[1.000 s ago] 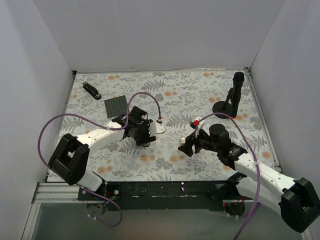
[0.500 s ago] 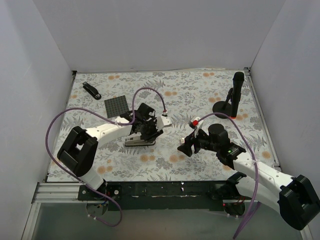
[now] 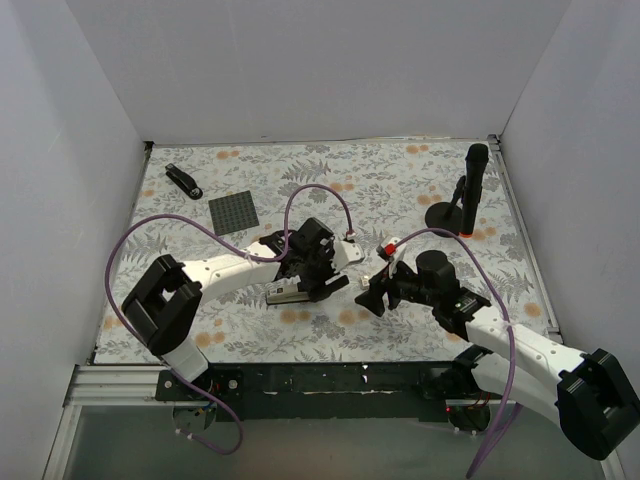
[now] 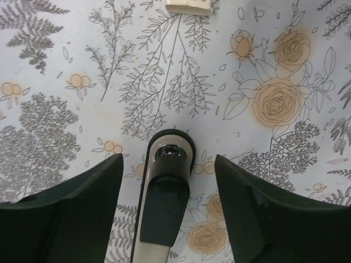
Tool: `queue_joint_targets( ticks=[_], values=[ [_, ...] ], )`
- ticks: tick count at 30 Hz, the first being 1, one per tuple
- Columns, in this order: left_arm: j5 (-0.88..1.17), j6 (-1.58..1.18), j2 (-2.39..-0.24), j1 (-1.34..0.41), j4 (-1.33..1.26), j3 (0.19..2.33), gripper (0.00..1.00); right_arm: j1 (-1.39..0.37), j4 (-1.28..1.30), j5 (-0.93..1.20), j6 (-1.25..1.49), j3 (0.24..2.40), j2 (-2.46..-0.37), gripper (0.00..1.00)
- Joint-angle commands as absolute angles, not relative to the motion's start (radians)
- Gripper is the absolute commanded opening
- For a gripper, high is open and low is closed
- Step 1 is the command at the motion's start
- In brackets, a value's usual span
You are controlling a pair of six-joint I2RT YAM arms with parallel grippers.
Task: Load the staples into the stapler
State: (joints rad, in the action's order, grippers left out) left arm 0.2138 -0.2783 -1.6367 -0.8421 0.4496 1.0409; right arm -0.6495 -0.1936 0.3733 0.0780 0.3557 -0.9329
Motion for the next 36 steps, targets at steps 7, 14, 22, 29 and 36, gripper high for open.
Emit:
queue_joint_targets(
  ticks=[7, 14, 22, 29, 36],
  values=[
    [0.196, -0.115, -1.523, -0.819, 0.54, 1.035, 0.76, -0.655, -0.241, 0.407, 0.055, 0.333, -0.894, 0.75],
    [0.216, -0.068, -1.554, -0.804, 0.563, 1.035, 0.73, -0.655, -0.239, 0.41, 0.048, 0.321, -0.868, 0.75],
    [0.262, -0.04, -1.646, -0.798, 0.594, 1.08, 0.62, -0.657, -0.247, 0.416, 0.048, 0.316, -0.873, 0.75],
    [0.284, -0.041, -1.674, -0.79, 0.6, 1.1, 0.5, -0.658, -0.255, 0.411, 0.048, 0.311, -0.87, 0.75],
    [0.331, -0.035, -1.637, -0.79, 0.584, 1.086, 0.28, -0.658, -0.265, 0.411, 0.064, 0.313, -0.89, 0.74]
  ],
)
